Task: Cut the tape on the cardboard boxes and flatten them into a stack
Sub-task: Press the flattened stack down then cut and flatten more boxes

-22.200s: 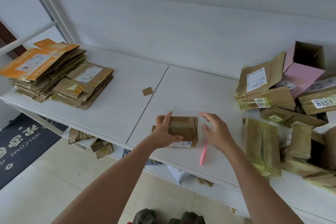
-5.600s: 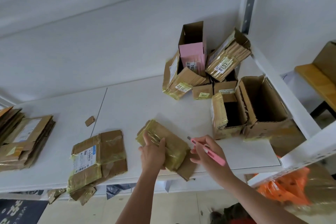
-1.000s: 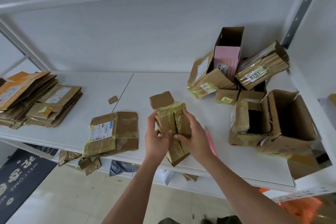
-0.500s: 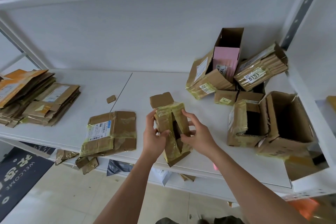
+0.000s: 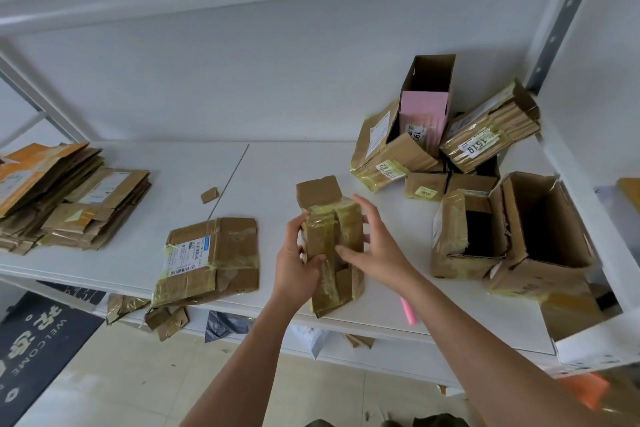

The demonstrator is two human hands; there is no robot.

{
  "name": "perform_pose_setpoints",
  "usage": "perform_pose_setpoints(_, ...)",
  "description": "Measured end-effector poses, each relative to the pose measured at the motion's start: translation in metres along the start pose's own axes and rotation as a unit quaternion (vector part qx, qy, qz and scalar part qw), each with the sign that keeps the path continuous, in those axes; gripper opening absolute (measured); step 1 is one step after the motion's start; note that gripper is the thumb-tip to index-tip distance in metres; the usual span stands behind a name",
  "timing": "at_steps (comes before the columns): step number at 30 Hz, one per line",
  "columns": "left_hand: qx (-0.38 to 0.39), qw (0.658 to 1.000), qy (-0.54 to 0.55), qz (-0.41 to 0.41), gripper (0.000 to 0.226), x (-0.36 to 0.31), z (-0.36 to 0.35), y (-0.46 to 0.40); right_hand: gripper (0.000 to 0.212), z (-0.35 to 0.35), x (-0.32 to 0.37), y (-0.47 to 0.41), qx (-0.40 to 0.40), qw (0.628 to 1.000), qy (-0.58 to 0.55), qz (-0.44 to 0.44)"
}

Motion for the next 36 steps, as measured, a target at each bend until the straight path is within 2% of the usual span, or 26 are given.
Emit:
perform_pose_setpoints(3,0.005,1.000,-0.008,0.000,0.075,0.000,-0.001,0.005,0.084,-0.003,0.012,-0.012,-0.039,0.995,0.070,0.054)
perform_pose_setpoints(5,0.001,1.000,-0.005,0.004,0.077,0.003,-0.001,0.006,0.067,-0.002,0.019,-0.016,-0.063,0.985,0.136,0.079)
perform_pose_setpoints(8,-0.004,1.000,0.004,0.011,0.077,0.005,0.000,0.007,0.051,-0.003,0.021,-0.017,-0.064,0.981,0.159,0.090)
perform_pose_setpoints(19,0.008,1.000,0.006,0.010,0.080,-0.001,-0.005,0.011,0.049,0.018,0.031,-0.013,-0.006,0.999,0.045,0.007)
perform_pose_setpoints(25,-0.003,0.999,0.035,0.020,0.074,0.003,0.004,0.011,0.049,0.023,0.034,-0.006,0.042,0.998,0.025,-0.032)
perform_pose_setpoints(32,0.026,0.999,0.020,0.021,0.077,0.002,0.005,0.005,0.057,0.034,0.020,0.005,0.048,0.998,-0.038,-0.027)
perform_pose_setpoints(36,0.045,0.997,0.055,0.031,0.079,0.001,0.006,0.004,0.058,0.047,0.011,0.002,0.011,0.998,-0.054,-0.039)
Point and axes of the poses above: each hand's wrist, its own y-axis away from the middle knuckle, its own z-axis out of the back of the hand, x = y × z, the point moved 4 cm from there along -y, towards the middle knuckle, and after that the axes turned 11 degrees about -y, right-handed, at the moved point
